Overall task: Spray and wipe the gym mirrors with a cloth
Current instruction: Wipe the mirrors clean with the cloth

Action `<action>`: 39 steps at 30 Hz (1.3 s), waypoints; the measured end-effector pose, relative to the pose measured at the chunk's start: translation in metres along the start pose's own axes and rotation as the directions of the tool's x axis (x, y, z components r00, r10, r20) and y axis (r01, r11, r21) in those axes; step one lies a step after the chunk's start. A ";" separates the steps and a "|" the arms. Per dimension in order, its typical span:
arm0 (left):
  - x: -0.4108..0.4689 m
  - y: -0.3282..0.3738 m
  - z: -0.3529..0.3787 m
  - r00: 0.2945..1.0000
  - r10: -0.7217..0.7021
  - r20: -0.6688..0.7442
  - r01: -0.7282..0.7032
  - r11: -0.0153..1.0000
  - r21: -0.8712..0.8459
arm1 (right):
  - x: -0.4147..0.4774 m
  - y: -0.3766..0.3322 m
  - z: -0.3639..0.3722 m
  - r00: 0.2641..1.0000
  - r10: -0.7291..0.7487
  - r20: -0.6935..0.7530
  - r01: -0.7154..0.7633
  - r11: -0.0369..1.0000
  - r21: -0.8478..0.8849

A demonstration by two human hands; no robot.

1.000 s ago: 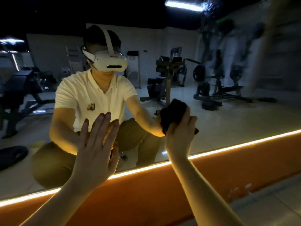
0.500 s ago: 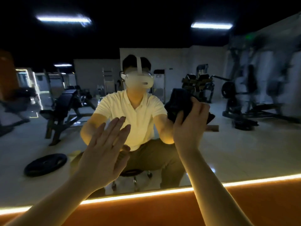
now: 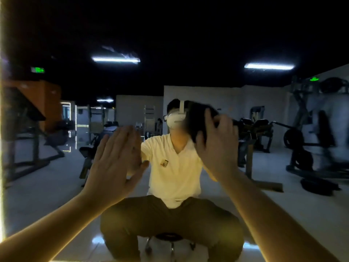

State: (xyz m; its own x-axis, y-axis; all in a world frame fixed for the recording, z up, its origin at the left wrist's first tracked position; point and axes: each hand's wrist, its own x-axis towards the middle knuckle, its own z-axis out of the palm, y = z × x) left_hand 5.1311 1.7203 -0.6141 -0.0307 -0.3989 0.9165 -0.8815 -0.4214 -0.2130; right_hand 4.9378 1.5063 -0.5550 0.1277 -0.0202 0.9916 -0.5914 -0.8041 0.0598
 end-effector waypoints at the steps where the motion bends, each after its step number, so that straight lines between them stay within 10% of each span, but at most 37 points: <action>1: 0.002 -0.009 0.001 0.998 -0.062 0.008 0.061 0.998 0.029 | 0.024 -0.002 -0.002 0.998 0.065 -0.022 -0.065 0.998 -0.010; 10: 0.003 -0.053 -0.007 0.988 -0.111 0.107 0.108 0.993 0.039 | 0.108 -0.131 0.033 0.988 -0.154 -0.002 0.154 0.988 -0.013; 22: -0.074 -0.066 -0.044 0.912 -0.278 0.301 0.328 0.935 -0.133 | -0.081 -0.202 0.048 0.774 -0.579 0.256 0.511 0.810 0.287; 26: -0.123 -0.067 -0.084 0.774 -0.357 0.523 0.494 0.856 -0.148 | -0.113 -0.243 0.022 0.718 -0.407 0.565 -0.021 0.799 0.601; 30: -0.159 -0.075 -0.140 0.663 -0.458 0.592 0.709 0.637 -0.302 | -0.095 -0.293 -0.006 0.350 -0.332 0.876 -0.854 0.271 0.444; 34: -0.183 -0.081 -0.200 0.601 -0.602 0.526 0.800 0.454 -0.393 | -0.087 -0.343 -0.042 0.115 -0.471 0.875 -0.992 -0.007 0.126; 39: -0.192 -0.086 -0.274 0.549 -0.741 0.388 0.835 0.461 -0.301 | -0.095 -0.390 -0.100 -0.021 -0.746 0.666 -0.995 -0.050 -0.087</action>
State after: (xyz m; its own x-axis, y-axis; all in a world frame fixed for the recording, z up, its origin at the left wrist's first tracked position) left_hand 5.0837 2.0558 -0.6786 0.8187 -0.2228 0.5292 -0.5738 -0.2825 0.7687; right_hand 5.0763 1.8809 -0.6606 0.9686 0.2044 -0.1413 -0.1665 0.1117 -0.9797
